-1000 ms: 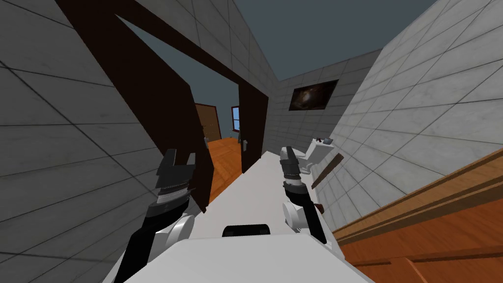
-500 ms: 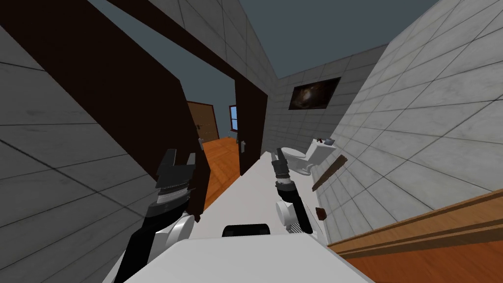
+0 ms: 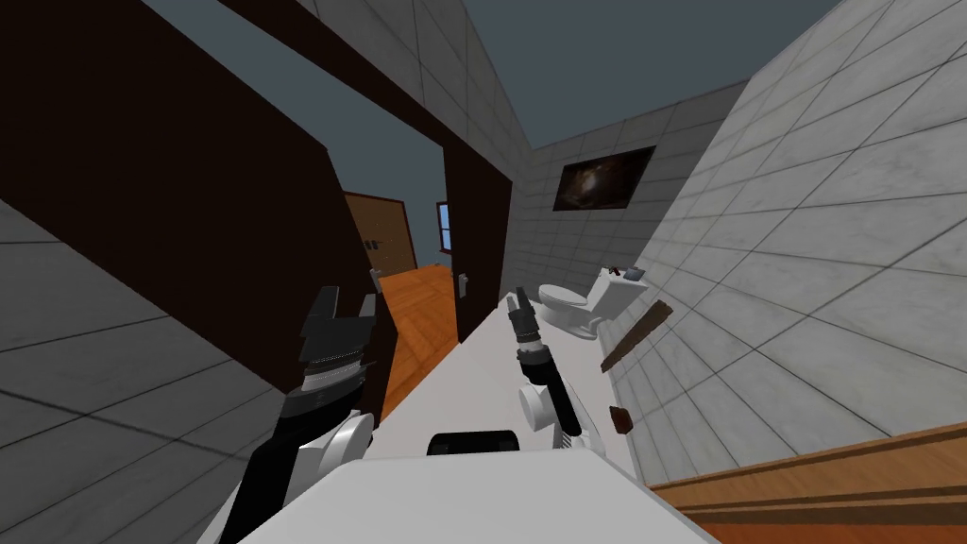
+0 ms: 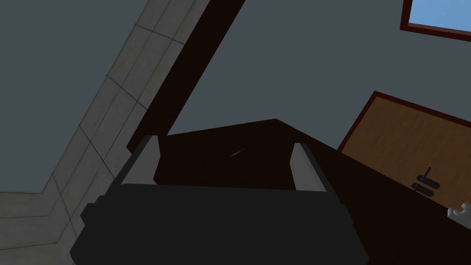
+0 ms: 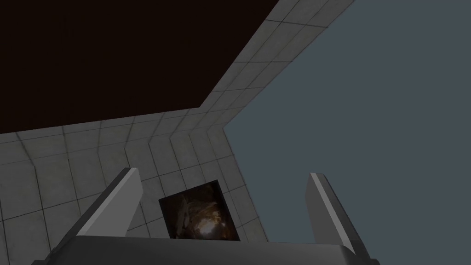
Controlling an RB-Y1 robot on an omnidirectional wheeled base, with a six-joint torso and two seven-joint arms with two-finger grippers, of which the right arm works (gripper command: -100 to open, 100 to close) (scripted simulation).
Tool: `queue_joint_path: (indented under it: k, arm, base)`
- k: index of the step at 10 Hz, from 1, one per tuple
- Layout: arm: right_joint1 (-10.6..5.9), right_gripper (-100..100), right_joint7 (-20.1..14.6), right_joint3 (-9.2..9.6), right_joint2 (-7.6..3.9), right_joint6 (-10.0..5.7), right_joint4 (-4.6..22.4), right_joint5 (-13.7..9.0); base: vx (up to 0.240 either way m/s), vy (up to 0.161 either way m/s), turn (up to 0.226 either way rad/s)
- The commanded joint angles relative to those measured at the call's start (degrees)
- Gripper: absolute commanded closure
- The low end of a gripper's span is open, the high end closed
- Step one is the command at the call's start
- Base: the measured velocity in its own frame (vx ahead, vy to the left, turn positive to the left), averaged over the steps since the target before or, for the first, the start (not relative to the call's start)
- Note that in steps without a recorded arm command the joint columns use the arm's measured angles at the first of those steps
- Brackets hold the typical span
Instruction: Push the door open
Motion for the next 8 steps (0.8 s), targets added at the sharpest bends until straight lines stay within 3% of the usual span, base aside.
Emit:
queue_joint_path:
  k: [1, 8]
  arm:
    - [-1.13, -100, -0.59, 1.41, -0.13, -0.15, 2.21, -0.23]
    - [-6.62, -100, -3.39, 8.42, -0.99, 0.55, 11.18, -1.47]
  base:
    - [0.127, -0.025, -0.046]
    - [0.135, -0.030, -0.042]
